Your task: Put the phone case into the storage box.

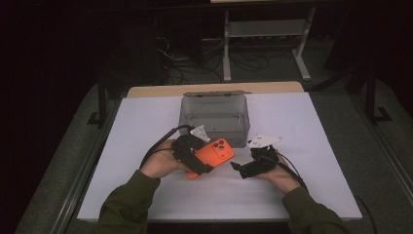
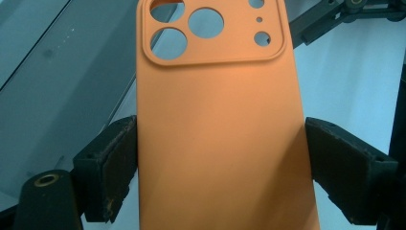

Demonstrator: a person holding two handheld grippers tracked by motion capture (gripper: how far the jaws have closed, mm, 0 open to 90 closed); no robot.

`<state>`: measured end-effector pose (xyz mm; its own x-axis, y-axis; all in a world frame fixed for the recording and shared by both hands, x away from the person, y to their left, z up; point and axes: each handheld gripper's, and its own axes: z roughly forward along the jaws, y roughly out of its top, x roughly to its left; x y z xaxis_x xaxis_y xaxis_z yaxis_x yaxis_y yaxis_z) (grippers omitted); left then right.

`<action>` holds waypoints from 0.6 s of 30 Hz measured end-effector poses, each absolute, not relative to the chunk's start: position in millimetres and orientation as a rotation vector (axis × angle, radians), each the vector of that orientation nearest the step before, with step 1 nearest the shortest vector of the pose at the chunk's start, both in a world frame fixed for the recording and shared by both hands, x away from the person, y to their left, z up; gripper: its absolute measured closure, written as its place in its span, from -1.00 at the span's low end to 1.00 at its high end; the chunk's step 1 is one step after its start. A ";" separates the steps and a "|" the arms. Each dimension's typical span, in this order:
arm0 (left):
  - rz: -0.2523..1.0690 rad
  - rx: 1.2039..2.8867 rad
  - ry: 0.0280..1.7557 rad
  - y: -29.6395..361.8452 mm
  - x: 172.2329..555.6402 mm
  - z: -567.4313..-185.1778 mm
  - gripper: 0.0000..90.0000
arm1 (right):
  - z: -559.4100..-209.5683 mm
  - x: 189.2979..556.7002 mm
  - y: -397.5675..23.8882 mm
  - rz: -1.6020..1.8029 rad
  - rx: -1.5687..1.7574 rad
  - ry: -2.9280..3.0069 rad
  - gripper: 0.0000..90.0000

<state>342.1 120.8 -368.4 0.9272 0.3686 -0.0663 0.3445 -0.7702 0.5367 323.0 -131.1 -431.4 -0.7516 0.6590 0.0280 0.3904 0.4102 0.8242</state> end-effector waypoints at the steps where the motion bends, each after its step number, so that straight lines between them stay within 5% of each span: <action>1: 0.059 2.523 0.507 120.8 342.2 -368.6 -0.68 | -431.5 323.1 -131.3 1.261 0.910 2.369 -1.00; 18: 0.065 2.520 0.509 122.2 342.3 -367.9 -0.68 | -434.0 320.4 -127.2 1.200 0.827 2.360 -1.00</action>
<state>342.3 122.2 -367.9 0.9266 0.3710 -0.0611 0.3437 -0.7699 0.5377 320.4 -127.2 -434.0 -0.7613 0.6459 -0.0565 0.3350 0.4665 0.8186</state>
